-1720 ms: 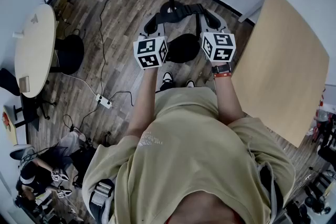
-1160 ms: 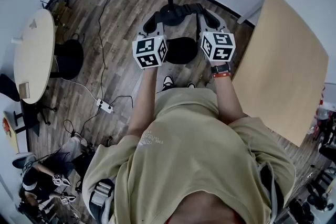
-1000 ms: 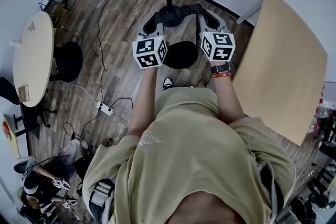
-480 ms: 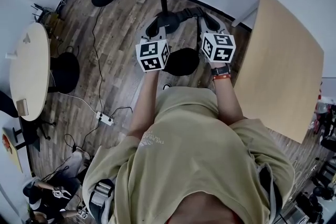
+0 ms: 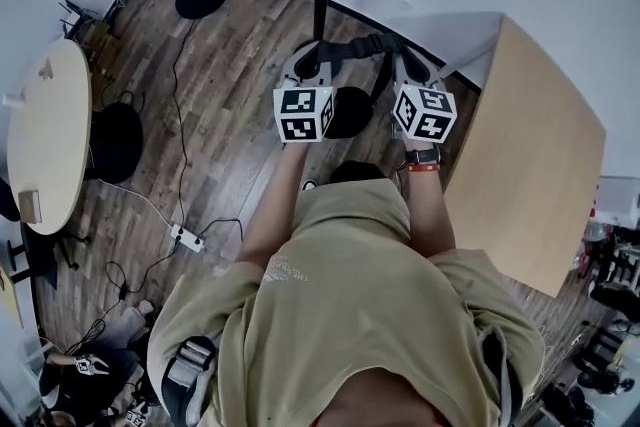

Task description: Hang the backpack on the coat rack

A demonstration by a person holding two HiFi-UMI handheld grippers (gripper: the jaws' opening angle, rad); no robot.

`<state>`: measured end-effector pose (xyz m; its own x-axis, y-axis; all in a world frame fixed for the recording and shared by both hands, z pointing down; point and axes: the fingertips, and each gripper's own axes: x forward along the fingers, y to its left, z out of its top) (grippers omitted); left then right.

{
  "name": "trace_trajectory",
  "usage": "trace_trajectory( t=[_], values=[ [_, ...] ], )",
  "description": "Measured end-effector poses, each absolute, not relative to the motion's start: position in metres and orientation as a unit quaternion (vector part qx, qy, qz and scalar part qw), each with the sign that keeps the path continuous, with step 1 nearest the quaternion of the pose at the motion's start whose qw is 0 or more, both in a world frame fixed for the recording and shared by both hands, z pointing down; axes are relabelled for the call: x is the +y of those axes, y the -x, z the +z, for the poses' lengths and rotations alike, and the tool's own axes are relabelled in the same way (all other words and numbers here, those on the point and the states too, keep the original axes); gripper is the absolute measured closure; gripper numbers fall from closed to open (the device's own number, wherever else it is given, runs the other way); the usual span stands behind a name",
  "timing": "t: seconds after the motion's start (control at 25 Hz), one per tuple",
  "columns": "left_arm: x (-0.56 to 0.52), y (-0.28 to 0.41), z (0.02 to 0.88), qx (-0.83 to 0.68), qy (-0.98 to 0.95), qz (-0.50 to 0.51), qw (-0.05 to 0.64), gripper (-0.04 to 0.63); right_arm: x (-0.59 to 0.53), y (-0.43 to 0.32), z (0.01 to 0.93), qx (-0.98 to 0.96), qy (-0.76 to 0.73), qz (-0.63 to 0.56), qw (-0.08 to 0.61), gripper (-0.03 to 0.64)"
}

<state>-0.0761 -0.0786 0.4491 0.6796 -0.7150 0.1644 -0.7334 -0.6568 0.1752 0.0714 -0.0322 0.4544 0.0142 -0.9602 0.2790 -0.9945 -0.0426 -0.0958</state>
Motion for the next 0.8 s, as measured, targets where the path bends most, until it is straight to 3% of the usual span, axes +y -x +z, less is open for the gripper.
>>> trace_trajectory(
  t=[0.4,0.8],
  values=[
    [-0.134,0.035,0.462,-0.423,-0.897,0.061,0.116,0.574,-0.103,-0.112,0.473,-0.712,-0.681,0.170,0.033,0.572],
    [-0.198,0.007,0.470,-0.494,-0.858,0.060,0.127,0.574,-0.183,-0.142,0.483,-0.765,-0.615,0.184,0.051,0.572]
  ],
)
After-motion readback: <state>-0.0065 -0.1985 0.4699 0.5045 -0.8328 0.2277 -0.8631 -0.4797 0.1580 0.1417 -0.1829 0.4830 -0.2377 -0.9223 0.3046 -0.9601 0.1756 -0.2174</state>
